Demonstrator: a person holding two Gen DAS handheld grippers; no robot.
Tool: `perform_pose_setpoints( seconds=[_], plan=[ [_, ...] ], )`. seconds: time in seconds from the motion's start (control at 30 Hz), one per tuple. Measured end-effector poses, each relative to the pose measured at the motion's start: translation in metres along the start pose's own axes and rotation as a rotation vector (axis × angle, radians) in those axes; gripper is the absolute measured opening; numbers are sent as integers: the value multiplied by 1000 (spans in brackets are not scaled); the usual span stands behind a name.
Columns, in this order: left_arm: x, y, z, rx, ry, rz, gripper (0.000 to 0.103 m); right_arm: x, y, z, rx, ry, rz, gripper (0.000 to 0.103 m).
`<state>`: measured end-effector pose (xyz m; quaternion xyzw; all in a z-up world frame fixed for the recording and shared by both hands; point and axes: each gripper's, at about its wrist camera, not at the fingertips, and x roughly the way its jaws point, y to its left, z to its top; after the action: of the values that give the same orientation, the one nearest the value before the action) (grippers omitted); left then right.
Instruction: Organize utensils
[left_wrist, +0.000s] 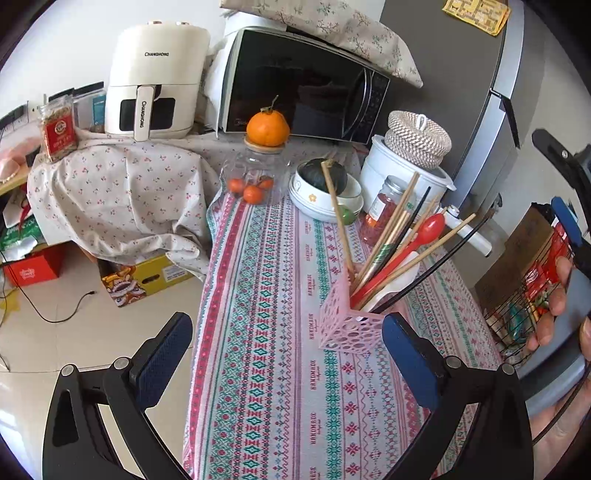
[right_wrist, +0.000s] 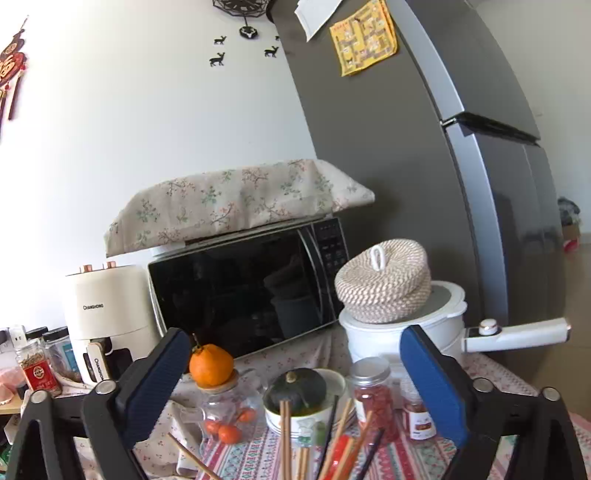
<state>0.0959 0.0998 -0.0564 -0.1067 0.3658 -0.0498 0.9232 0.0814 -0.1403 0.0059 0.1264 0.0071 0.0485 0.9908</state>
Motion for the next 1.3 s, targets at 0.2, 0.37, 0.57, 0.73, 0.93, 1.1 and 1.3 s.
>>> perform_pose_setpoints(
  seconds=[0.2,0.37,0.57,0.73,0.93,1.1,1.3],
  plan=[
    [-33,-45,-9,40,-30,-31,103,-40,-42,22,-29,133,-93,103],
    [-60,-81,-25,99,-23,-18,103,-77,-75,30,-48,246,-164,103],
    [-104,-115,-37,127,-60,5,103,-125,-103,36,-47,358,-220,103],
    [-131,-137,-48,159,-76,39,103,-163,-104,58,-108,345,-201,103],
    [-143,-156,-55,142,-49,69,103,-188,-105,71,-124,324,-183,103],
    [-153,-168,-60,146,-63,79,103,-195,-109,75,-128,329,-194,103],
    [-158,-171,-60,150,-81,79,103,-195,-109,72,-125,351,-167,103]
  ],
)
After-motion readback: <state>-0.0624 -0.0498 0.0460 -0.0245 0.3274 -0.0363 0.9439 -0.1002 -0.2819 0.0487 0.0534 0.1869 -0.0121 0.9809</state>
